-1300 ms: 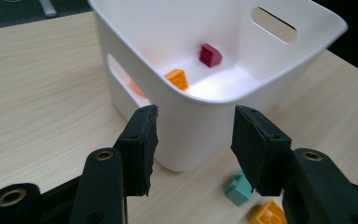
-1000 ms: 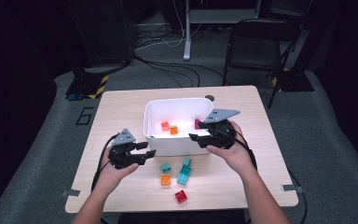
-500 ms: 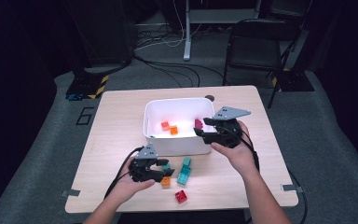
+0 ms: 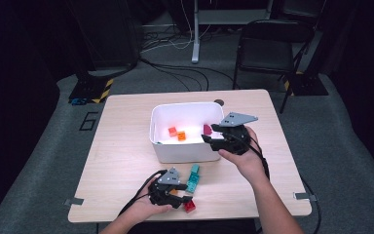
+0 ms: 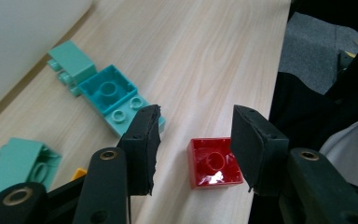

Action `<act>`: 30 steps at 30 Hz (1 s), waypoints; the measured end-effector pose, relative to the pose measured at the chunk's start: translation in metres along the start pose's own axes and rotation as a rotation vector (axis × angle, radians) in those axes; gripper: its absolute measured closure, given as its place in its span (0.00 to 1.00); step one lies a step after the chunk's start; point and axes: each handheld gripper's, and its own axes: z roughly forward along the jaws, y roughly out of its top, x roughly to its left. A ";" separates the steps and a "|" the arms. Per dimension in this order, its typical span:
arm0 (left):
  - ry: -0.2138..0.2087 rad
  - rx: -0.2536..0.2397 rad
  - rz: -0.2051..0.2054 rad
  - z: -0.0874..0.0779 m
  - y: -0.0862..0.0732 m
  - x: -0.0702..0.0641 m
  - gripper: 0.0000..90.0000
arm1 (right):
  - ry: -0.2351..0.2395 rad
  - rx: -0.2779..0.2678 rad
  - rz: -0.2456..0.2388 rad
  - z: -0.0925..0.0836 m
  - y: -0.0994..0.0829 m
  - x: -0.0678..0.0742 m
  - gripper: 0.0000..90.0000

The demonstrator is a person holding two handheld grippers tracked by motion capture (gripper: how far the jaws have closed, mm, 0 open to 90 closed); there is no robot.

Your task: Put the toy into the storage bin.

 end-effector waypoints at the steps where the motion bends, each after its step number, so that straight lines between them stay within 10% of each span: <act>1: 0.002 0.004 0.007 0.001 0.000 -0.001 0.57 | 0.000 0.000 -0.005 0.001 0.000 0.000 0.52; 30: -0.022 0.123 0.036 0.030 -0.015 -0.007 0.63 | -0.018 -0.014 0.002 -0.003 -0.002 -0.004 0.53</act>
